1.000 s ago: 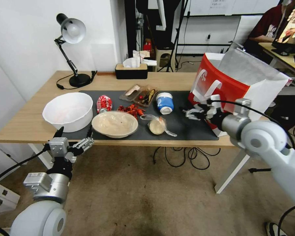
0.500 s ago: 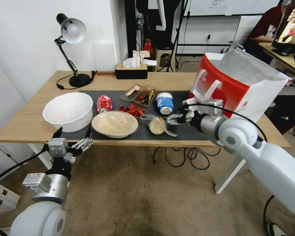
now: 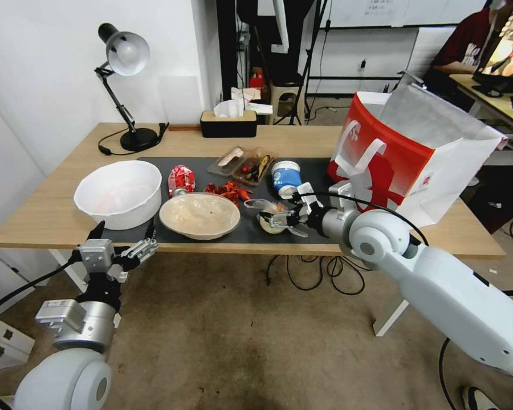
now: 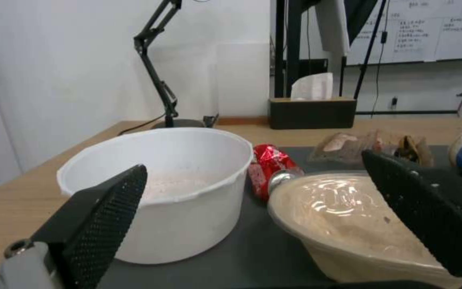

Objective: Pick up the trash from the table and place it into the takeout bag.

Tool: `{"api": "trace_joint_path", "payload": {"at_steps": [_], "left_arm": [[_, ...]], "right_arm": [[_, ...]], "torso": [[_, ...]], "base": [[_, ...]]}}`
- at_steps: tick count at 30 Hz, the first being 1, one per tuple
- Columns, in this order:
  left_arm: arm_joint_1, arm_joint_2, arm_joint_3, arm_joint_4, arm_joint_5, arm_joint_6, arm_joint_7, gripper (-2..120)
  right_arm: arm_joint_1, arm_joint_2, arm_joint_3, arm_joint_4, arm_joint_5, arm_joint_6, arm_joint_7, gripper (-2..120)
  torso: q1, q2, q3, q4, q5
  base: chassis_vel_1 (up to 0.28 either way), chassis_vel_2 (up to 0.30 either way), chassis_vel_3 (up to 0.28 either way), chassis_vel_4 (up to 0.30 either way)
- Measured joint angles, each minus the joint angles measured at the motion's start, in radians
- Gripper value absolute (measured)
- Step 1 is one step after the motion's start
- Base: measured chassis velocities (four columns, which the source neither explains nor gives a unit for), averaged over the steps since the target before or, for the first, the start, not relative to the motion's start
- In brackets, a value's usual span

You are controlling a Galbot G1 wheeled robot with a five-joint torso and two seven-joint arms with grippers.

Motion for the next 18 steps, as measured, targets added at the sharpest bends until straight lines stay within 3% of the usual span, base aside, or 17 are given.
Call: {"api": "trace_joint_path", "payload": {"at_steps": [5, 15, 18], "left_arm": [[0.000, 0.000, 0.000, 0.000, -0.001, 0.000, 0.000, 100], [-0.002, 0.003, 0.002, 0.001, -0.003, -0.001, 0.000, 100], [-0.002, 0.001, 0.004, 0.001, -0.003, -0.001, -0.001, 100]], "right_arm": [[-0.015, 0.015, -0.003, -0.015, -0.014, -0.002, -0.011, 93], [-0.059, 0.017, 0.013, -0.007, -0.023, -0.010, -0.022, 53], [-0.066, 0.016, 0.015, -0.005, -0.025, -0.010, -0.023, 46]], "torso": [[0.000, 0.000, 0.000, -0.0001, 0.0000], [0.000, 0.000, 0.000, -0.0001, 0.0001], [0.000, 0.000, 0.000, -0.0001, 0.0001]], "base": [[0.000, 0.000, 0.000, 0.000], [0.000, 0.000, 0.000, 0.000], [0.000, 0.000, 0.000, 0.000]]}}
